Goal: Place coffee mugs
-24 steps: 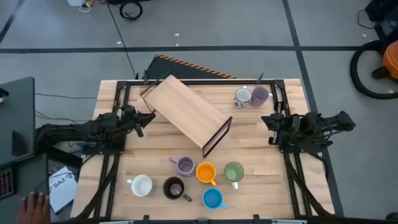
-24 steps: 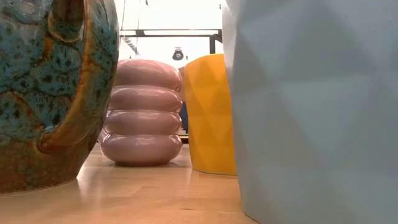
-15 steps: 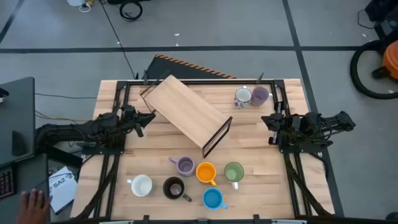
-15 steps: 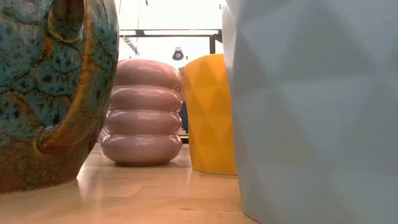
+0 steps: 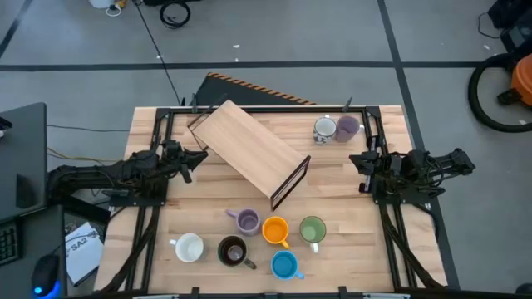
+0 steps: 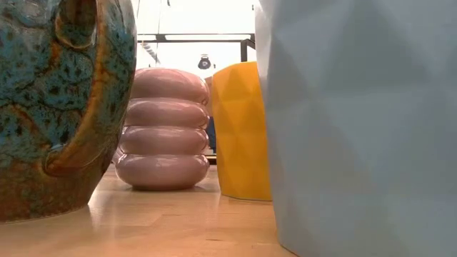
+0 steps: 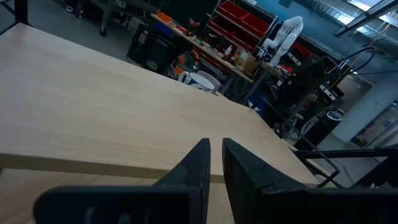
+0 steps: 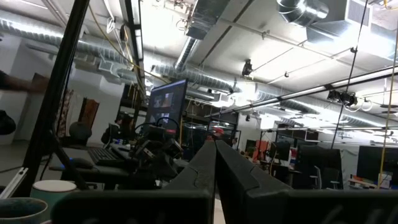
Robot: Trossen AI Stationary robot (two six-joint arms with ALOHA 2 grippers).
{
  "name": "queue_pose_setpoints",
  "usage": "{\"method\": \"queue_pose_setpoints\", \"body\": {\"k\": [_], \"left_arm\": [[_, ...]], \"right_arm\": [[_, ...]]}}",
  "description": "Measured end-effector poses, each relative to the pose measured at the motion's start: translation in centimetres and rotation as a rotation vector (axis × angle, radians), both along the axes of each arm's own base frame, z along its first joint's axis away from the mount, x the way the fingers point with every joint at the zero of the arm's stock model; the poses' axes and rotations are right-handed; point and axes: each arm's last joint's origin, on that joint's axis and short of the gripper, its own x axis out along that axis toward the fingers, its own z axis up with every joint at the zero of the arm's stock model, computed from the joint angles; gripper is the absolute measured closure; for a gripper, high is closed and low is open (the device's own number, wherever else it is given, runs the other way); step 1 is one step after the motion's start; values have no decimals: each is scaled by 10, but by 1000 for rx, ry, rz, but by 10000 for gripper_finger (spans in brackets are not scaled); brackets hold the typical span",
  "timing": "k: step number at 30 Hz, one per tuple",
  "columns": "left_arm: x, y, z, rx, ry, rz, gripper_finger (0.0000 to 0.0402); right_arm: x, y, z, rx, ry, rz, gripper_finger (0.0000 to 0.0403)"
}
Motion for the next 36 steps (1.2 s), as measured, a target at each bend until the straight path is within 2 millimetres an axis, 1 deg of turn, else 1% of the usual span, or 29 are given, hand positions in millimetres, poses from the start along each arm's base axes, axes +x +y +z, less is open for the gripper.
{"method": "queue_pose_setpoints", "body": {"k": [22,23,26,28,36], "left_arm": [[0,0,1,-5,-10,12,354],[0,1,2,-32,-39,24,354],[0,1,9,-186,-183,31,354],[0,1,12,-243,-240,28,354],[-2,2,20,-306,-362,44,354]], "right_arm": [[0,0,0,0,0,0,386],[0,0,0,0,0,0,386],[0,0,0,0,-1,0,386],[0,0,0,0,0,0,386],[0,0,0,0,0,1,386]]}}
